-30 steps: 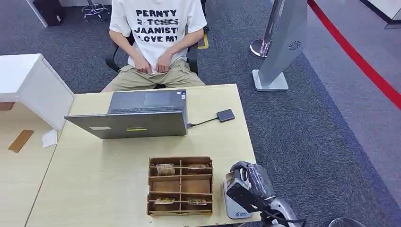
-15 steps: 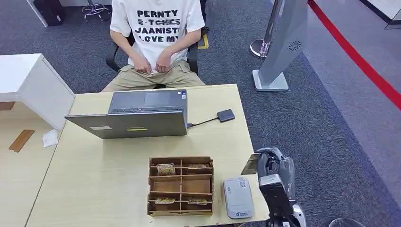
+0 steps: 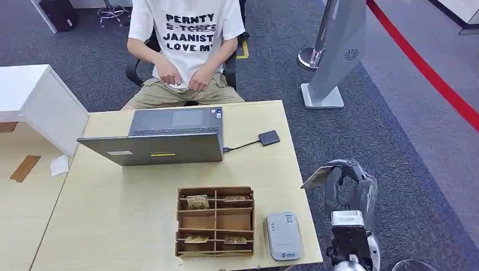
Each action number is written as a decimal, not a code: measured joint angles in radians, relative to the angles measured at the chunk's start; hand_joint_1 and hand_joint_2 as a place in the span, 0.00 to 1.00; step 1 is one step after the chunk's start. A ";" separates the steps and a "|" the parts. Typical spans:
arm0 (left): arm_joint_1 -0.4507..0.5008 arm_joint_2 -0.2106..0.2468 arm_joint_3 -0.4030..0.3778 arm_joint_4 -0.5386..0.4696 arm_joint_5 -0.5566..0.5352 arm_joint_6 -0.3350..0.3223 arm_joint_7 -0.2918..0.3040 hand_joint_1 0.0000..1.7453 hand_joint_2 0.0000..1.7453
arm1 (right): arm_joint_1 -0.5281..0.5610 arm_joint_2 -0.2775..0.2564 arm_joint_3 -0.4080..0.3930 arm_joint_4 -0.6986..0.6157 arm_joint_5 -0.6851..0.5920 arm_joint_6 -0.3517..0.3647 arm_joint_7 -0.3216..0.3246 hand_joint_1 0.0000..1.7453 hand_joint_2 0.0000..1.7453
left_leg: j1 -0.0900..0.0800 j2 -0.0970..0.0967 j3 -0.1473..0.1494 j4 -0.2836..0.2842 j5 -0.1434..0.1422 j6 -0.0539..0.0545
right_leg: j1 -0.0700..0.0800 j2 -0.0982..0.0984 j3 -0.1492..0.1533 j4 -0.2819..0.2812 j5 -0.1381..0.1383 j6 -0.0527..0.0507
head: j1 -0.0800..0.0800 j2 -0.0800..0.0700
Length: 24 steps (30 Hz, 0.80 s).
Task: Pass the card to the sensor for recognition and then transmit it.
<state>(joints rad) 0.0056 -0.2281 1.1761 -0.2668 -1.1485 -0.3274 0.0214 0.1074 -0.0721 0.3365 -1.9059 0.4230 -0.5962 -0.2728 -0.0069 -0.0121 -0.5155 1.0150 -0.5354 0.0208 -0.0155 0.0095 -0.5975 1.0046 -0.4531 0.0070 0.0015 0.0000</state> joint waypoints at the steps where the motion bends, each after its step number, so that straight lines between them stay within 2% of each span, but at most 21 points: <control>1: 0.010 -0.001 0.000 -0.022 -0.007 -0.029 -0.003 0.00 0.00 | -0.023 0.000 0.000 0.001 0.010 0.000 0.009 1.00 1.00 | 0.000 0.000 0.000 0.000 0.000 0.000 | 0.000 0.000 0.000 0.000 0.000 0.000 | 0.000 0.000; 5: 0.040 -0.014 0.003 -0.115 -0.040 -0.120 0.000 0.00 0.00 | -0.121 0.000 -0.001 0.013 0.040 0.006 0.056 1.00 1.00 | 0.000 0.000 0.000 0.000 0.000 0.000 | 0.000 0.000 0.000 0.000 0.000 0.000 | 0.000 0.000; 7: 0.045 -0.018 0.005 -0.145 -0.062 -0.134 0.001 0.00 0.00 | -0.182 0.001 -0.001 0.031 0.062 0.017 0.083 1.00 1.00 | 0.000 0.000 0.000 0.000 0.001 0.000 | 0.000 0.000 0.000 0.000 0.000 0.000 | 0.000 0.000; 13: 0.039 -0.014 0.015 -0.166 -0.118 -0.114 -0.003 0.00 0.00 | -0.360 0.022 0.010 0.103 0.132 0.052 0.167 1.00 1.00 | 0.000 0.000 0.001 0.000 0.001 0.000 | 0.000 0.001 0.000 0.001 0.001 -0.001 | 0.000 0.000; 24: 0.013 0.022 0.017 -0.119 -0.178 -0.051 -0.018 0.00 0.00 | -0.608 0.124 0.067 0.286 0.269 0.090 0.294 1.00 1.00 | 0.000 -0.002 0.001 0.000 0.002 -0.002 | 0.000 0.000 0.000 0.003 0.001 -0.001 | 0.000 0.000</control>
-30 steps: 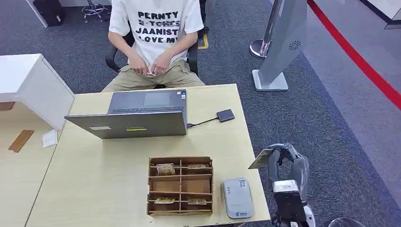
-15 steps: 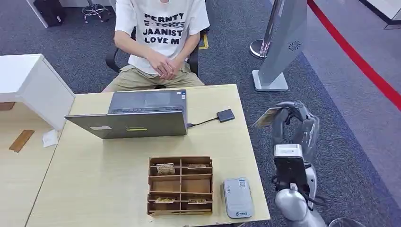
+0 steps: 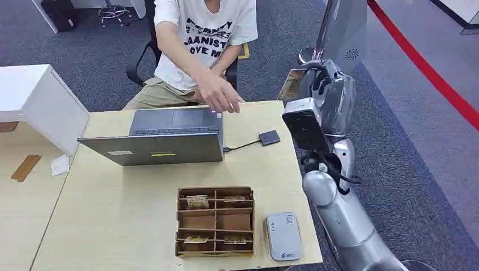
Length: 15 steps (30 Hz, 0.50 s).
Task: Pass the card to the sensor for recognition and then transmit it.
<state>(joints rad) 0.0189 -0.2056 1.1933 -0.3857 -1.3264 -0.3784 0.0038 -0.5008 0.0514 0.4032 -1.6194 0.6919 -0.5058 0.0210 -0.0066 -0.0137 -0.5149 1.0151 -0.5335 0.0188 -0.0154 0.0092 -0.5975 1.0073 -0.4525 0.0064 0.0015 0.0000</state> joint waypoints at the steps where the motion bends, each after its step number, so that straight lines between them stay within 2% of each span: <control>1: -0.002 0.003 0.000 0.007 -0.004 0.003 0.000 0.00 0.00 | -0.015 0.008 0.003 0.014 0.012 0.000 0.007 1.00 1.00 | 0.000 0.000 0.000 0.000 0.000 0.000 | 0.000 0.000 0.000 0.000 0.000 0.000 | 0.000 0.000; 6: -0.010 0.017 0.000 0.034 -0.020 0.019 0.000 0.00 0.00 | -0.064 0.052 0.016 0.086 0.059 -0.002 0.030 1.00 1.00 | 0.000 0.000 0.000 0.000 0.000 0.000 | 0.000 0.000 0.000 0.000 0.000 0.000 | 0.000 0.000; 7: -0.015 0.019 0.000 0.040 -0.049 0.041 0.037 0.00 0.00 | -0.070 0.065 0.020 0.103 0.042 0.018 0.011 1.00 1.00 | 0.000 0.000 0.000 0.000 0.000 0.000 | 0.000 0.000 0.000 0.000 0.000 0.000 | 0.000 0.000; 8: -0.030 0.016 -0.006 0.052 -0.096 0.076 0.111 0.00 0.00 | -0.078 0.092 0.029 0.127 0.024 0.042 -0.016 1.00 1.00 | 0.000 0.000 0.000 0.000 0.000 0.000 | 0.000 0.000 0.000 0.000 0.000 0.000 | 0.001 0.000; 9: -0.057 0.007 -0.023 0.070 -0.140 0.122 0.209 0.00 0.00 | -0.090 0.132 0.052 0.170 0.016 0.029 -0.029 1.00 1.00 | 0.000 0.001 -0.001 0.000 0.001 -0.001 | 0.000 0.001 -0.001 0.001 0.001 -0.001 | 0.000 0.000; 10: -0.081 0.001 -0.040 0.084 -0.151 0.149 0.263 0.00 0.00 | -0.100 0.167 0.086 0.206 0.009 0.007 -0.023 1.00 1.00 | -0.001 0.002 0.000 0.000 0.001 -0.001 | 0.000 0.001 -0.002 0.001 0.001 -0.001 | -0.001 0.000; 12: -0.128 -0.011 -0.061 0.108 -0.155 0.162 0.291 0.00 0.00 | -0.111 0.214 0.157 0.258 -0.002 -0.029 -0.011 1.00 1.00 | 0.000 -0.001 0.000 0.000 0.001 -0.002 | 0.000 0.000 -0.001 0.001 0.001 -0.001 | 0.000 0.000; 15: -0.164 -0.022 -0.077 0.134 -0.155 0.163 0.298 0.00 0.00 | -0.123 0.259 0.215 0.322 -0.008 -0.057 0.002 1.00 1.00 | 0.002 0.000 0.000 0.000 0.002 -0.003 | 0.001 0.001 -0.001 0.002 0.001 -0.003 | 0.000 0.000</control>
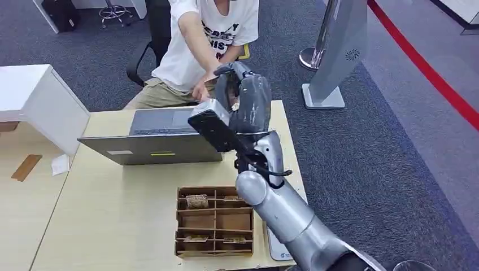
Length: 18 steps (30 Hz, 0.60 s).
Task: Pass the card to the sensor for recognition and then transmit it.
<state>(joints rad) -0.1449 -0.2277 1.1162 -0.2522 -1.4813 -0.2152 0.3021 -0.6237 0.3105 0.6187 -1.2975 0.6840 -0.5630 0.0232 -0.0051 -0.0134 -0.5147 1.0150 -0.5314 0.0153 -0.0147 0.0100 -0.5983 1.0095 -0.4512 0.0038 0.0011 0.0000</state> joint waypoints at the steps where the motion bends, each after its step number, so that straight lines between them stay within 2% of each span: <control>1: -0.004 -0.003 -0.003 0.006 0.000 0.000 0.000 0.00 0.00 | -0.001 0.010 0.010 0.017 -0.003 -0.002 0.004 1.00 1.00 | 0.000 0.001 0.000 0.000 0.000 0.000 | 0.000 0.001 0.000 0.000 0.000 0.000 | 0.000 0.000; 11: -0.017 -0.007 -0.019 0.029 0.004 0.007 0.008 0.00 0.00 | -0.001 0.047 0.065 0.113 -0.014 0.006 0.007 1.00 1.00 | 0.000 -0.001 -0.002 0.000 0.000 0.000 | 0.000 -0.001 -0.002 0.000 -0.001 -0.001 | 0.000 0.000; 12: -0.017 -0.007 -0.019 0.030 0.004 0.007 0.008 0.00 0.00 | -0.001 0.048 0.070 0.119 -0.015 0.008 0.007 0.13 1.00 | 0.000 -0.001 -0.002 0.000 0.000 0.000 | 0.000 -0.001 -0.002 0.000 -0.001 -0.001 | 0.001 0.000; 13: -0.016 -0.007 -0.019 0.031 0.004 0.007 0.009 0.00 0.00 | -0.001 0.049 0.073 0.123 -0.015 0.008 0.007 0.00 1.00 | 0.000 -0.001 -0.002 0.000 0.000 0.000 | 0.000 -0.001 -0.002 0.000 -0.001 -0.001 | 0.000 0.000; 18: -0.017 -0.007 -0.019 0.031 0.006 0.007 0.009 0.00 0.00 | -0.001 0.053 0.080 0.136 -0.018 0.010 0.007 0.00 1.00 | -0.001 -0.001 -0.002 0.000 0.000 0.000 | 0.000 -0.001 -0.002 0.000 0.000 -0.001 | 0.000 0.000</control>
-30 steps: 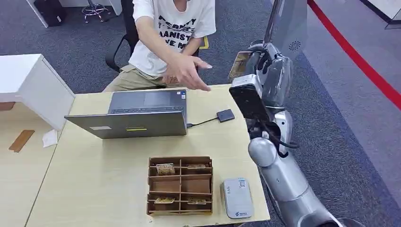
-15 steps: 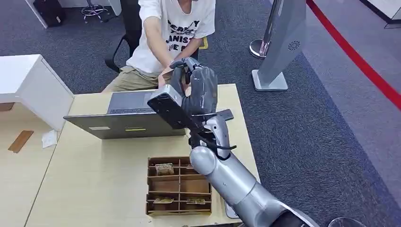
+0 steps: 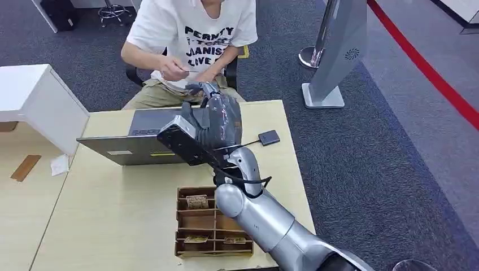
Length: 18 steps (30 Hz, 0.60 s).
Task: Pass the card to the sensor for recognition and then transmit it.
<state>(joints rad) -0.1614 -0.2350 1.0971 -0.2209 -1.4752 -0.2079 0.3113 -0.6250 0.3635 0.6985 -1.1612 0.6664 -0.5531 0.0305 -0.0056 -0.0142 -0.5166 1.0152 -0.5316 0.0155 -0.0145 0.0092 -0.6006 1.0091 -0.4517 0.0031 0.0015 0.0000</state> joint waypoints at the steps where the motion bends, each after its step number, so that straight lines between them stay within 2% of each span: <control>1: 0.000 0.000 0.000 0.000 0.000 0.000 0.000 0.00 0.00 | 0.000 0.000 0.001 0.002 0.000 0.004 0.000 0.00 1.00 | 0.000 0.000 0.000 0.000 0.000 0.000 | 0.000 0.000 0.000 0.000 0.000 0.000 | 0.000 0.000; 8: 0.000 0.000 0.000 0.000 0.013 0.002 0.001 0.00 0.00 | 0.020 0.000 0.003 -0.020 -0.049 0.020 -0.042 0.00 1.00 | 0.000 0.000 0.000 0.000 0.000 0.000 | 0.000 0.000 0.000 0.000 0.000 0.000 | 0.000 0.000; 13: 0.004 0.000 0.000 0.000 0.038 0.009 -0.009 0.00 0.00 | 0.080 -0.001 0.007 -0.096 -0.149 0.030 -0.119 0.00 1.00 | 0.000 0.000 0.000 0.000 0.000 0.000 | 0.001 0.000 0.000 0.000 0.000 -0.001 | 0.000 0.000; 18: 0.007 0.001 0.002 0.000 0.055 0.011 -0.011 0.00 0.00 | 0.127 -0.008 0.018 -0.160 -0.199 0.032 -0.151 0.00 1.00 | 0.000 0.000 0.000 0.000 0.000 0.000 | 0.001 0.000 0.000 0.000 -0.001 -0.001 | 0.000 0.000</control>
<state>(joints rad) -0.1542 -0.2338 1.0987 -0.2209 -1.4206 -0.1965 0.2998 -0.4985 0.3555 0.7168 -1.3207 0.4676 -0.5207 -0.1210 -0.0053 -0.0141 -0.5165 1.0150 -0.5316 0.0152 -0.0136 0.0093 -0.6008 1.0090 -0.4522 0.0022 0.0015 0.0000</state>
